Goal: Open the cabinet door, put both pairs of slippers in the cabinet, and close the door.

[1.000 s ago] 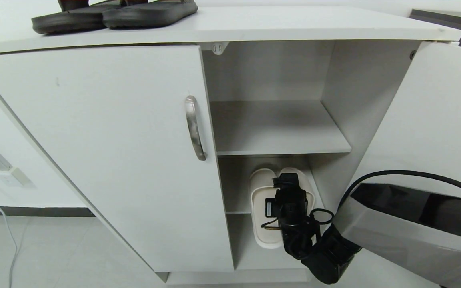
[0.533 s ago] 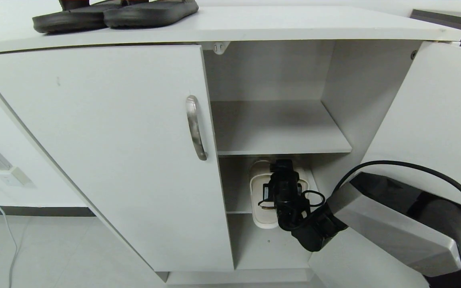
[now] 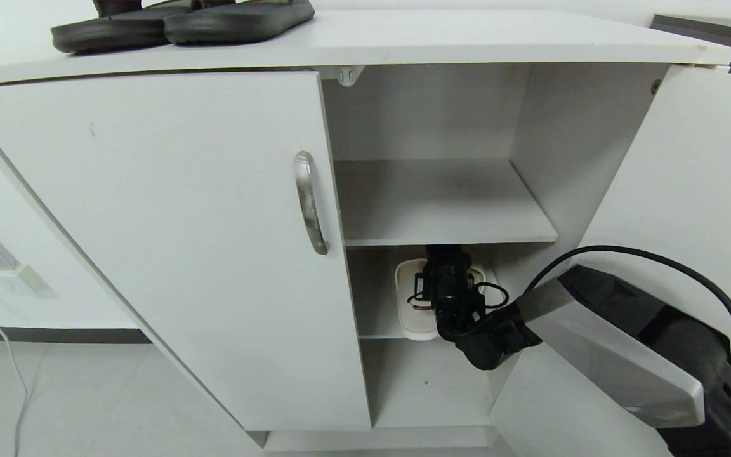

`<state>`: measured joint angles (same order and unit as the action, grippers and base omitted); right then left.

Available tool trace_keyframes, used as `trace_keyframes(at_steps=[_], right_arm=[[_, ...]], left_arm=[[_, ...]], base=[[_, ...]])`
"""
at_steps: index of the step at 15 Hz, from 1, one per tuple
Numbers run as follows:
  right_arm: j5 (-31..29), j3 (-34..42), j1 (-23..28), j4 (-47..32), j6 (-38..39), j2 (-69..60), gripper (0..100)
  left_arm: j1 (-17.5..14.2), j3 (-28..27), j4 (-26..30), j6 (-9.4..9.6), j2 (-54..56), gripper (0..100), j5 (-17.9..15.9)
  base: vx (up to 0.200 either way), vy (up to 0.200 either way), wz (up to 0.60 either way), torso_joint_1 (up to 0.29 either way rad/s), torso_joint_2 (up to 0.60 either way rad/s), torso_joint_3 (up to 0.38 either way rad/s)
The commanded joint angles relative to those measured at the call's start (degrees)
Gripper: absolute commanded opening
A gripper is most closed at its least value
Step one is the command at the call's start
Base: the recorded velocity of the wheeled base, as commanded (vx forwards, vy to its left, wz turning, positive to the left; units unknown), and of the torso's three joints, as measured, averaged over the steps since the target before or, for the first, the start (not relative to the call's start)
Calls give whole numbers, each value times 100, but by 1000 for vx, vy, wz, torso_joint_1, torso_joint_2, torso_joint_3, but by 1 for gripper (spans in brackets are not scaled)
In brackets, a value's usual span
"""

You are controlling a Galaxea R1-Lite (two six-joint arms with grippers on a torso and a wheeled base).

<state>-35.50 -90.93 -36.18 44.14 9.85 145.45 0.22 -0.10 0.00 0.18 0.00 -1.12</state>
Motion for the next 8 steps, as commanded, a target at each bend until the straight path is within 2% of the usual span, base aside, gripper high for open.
trace_keyframes(at_steps=[1, 8], right_arm=[[17, -144, 15, -11, 8, 151, 0], [78, -109, 15, -37, 8, 230, 0]], left_arm=[[-4, 1, 0, -1, -9, 0, -2], [-4, 1, 0, -1, -9, 0, -2]], base=[[0, 0, 0, 0, 0, 0], [0, 0, 0, 0, 0, 0]])
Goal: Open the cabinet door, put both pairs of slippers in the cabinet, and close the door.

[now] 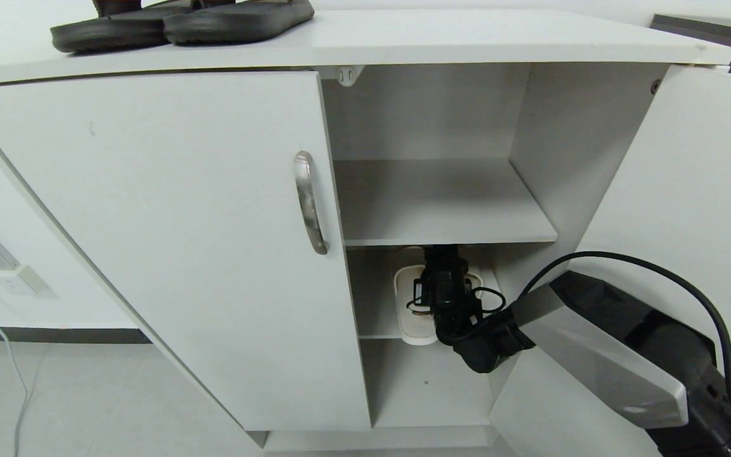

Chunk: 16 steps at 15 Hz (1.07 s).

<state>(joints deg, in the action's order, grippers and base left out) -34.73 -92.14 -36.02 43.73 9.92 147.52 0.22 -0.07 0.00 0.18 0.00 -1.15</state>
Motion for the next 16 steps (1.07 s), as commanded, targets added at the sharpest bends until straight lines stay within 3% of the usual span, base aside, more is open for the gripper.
trace_keyframes(at_steps=[1, 3, 7, 15, 16], right_arm=[[1, 47, -1, 13, 1, 23, 100], [-7, 249, -10, 39, 1, -83, 100], [-43, 1462, -212, 532, 1, -874, 100], [-113, 5197, -1205, 2166, 10, -3045, 100], [-122, 5259, -1223, 2193, 10, -3071, 100]], left_arm=[[-4, -1, 0, -1, -9, 0, 0], [-4, -1, 0, -1, -9, 0, 0], [-4, -1, 0, -1, -9, 0, 0], [-4, -1, 0, 8, -9, 0, 0], [-4, -1, 0, 8, -9, 0, 0]], base=[[0, 0, 0, 0, 0, 0], [0, 0, 0, 0, 0, 0], [0, 0, 0, 0, 0, 0], [0, 0, 0, 0, 0, 0], [0, 0, 0, 0, 0, 0]])
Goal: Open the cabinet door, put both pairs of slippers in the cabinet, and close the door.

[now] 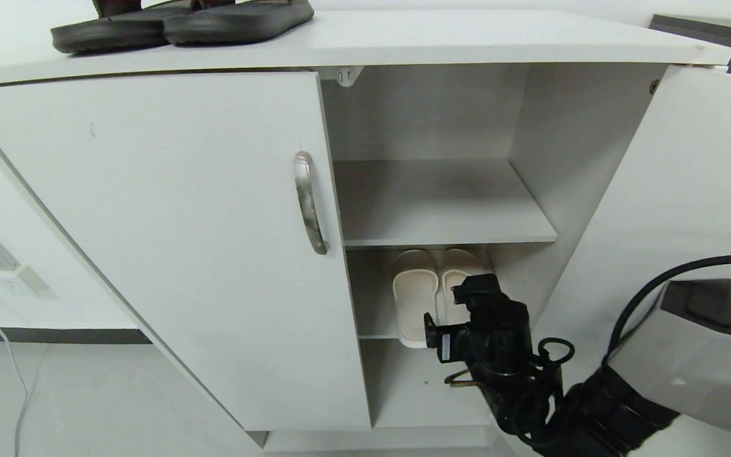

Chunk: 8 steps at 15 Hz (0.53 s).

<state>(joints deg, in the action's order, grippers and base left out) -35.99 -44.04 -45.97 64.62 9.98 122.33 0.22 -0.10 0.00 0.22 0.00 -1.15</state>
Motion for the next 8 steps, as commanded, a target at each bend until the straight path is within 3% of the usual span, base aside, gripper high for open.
trace_keyframes(at_steps=[1, 7, 8], right_arm=[[-172, 968, -545, 481, 12, -799, 100], [-216, 1091, -703, 648, -5, -799, 100], [-216, 1091, -703, 648, -5, -799, 100]], left_arm=[[-4, 1, 0, -4, -9, 0, 0], [-4, 1, 0, -4, -9, 0, -8], [-4, 1, 0, 4, -9, 0, -8]], base=[[0, 0, 0, 0, 0, 0], [0, 0, 0, 0, 0, 0], [-200, 0, 0, 7, 2, 2]])
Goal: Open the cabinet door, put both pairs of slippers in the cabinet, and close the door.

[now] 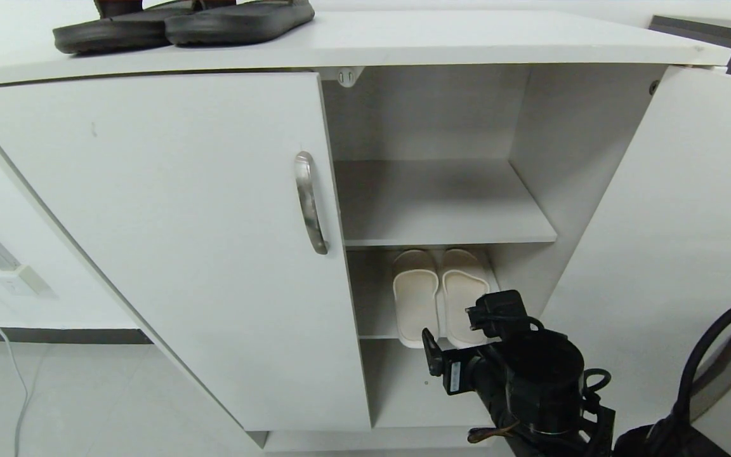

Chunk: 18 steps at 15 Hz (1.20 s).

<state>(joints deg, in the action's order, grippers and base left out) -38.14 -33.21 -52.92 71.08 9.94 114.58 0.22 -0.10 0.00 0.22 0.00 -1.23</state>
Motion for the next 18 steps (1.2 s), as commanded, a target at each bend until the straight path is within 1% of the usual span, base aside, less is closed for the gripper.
trace_keyframes(at_steps=[1, 5, 7, 9, 18], right_arm=[[0, 7, -8, 2, 0, -32, 100], [0, 42, 18, 2, -27, -111, 100], [0, -107, 10, 20, -229, -208, 100], [0, -195, 1, 20, -264, -199, 100], [-79, -63, -61, 81, -255, -217, 100]], left_arm=[[-4, 1, 0, 4, -9, 0, 0], [-4, 1, 0, 4, -9, 0, -9], [-4, 1, 0, 4, -9, 0, -9], [-4, 1, 0, 4, -9, 0, -9], [4, 1, 0, -22, -9, 0, -9]], base=[[-200, 0, 0, 2, -2, 2], [-200, 0, 0, 1, 1, 0], [-200, 0, 0, 0, 0, 5], [0, 0, 0, 0, 0, 0], [0, 0, 0, 0, 0, 0]])
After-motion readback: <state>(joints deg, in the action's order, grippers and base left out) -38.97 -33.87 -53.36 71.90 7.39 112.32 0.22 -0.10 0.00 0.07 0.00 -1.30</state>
